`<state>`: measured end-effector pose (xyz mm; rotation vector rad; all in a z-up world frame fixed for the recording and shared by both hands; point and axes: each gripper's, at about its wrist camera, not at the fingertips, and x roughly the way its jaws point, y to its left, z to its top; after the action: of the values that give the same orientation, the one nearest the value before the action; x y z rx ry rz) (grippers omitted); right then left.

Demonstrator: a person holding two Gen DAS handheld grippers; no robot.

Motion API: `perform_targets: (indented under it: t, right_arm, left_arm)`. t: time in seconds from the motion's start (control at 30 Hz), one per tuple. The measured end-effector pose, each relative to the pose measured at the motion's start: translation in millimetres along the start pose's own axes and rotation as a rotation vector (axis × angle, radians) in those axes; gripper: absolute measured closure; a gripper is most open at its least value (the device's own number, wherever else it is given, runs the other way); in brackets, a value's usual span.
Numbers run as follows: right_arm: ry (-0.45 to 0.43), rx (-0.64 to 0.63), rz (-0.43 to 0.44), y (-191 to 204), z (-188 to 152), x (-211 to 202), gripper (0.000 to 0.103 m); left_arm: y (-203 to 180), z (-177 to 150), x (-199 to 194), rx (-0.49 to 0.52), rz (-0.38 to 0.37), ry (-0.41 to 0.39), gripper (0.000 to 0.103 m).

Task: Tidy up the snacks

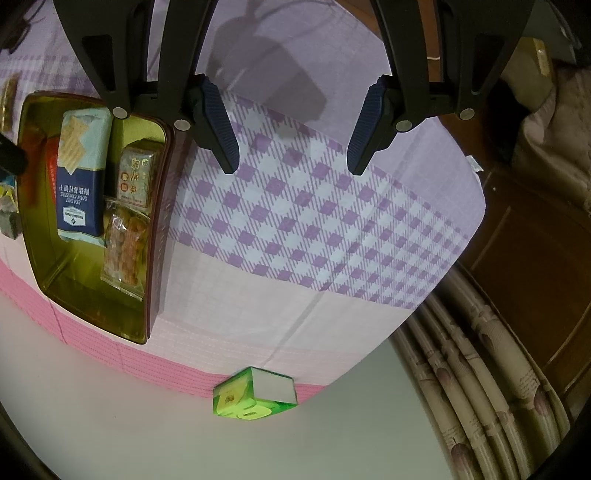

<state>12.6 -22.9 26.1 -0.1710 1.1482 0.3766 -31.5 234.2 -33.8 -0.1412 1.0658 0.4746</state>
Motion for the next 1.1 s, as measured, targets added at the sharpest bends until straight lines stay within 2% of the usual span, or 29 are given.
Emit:
perform_targets:
  t: [0.2, 0.37, 0.47, 0.7, 0.97, 1.1]
  right_arm:
    - [0.005, 0.062, -0.068, -54, -21, -21, 0.047]
    - [0.045, 0.099, -0.139, -99, -49, -24, 0.048]
    - [0.067, 0.124, -0.161, -120, -64, -24, 0.048]
    - [0.100, 0.173, -0.154, -139, -86, -15, 0.048]
    - [0.096, 0.157, -0.157, -139, -85, -1, 0.048]
    - [0.096, 0.157, -0.162, -144, -83, 6, 0.055]
  left_arm:
    - [1, 0, 0, 0.010, 0.005, -0.004, 0.041]
    - [2, 1, 1, 0.004, -0.025, 0.011, 0.041]
    - [1, 2, 1, 0.013, -0.013, 0.005, 0.041]
    - [-5, 1, 2, 0.042, -0.008, -0.005, 0.041]
    - [-15, 1, -2, 0.080, -0.005, -0.028, 0.041]
    - [-21, 0, -4, 0.101, -0.009, -0.033, 0.041]
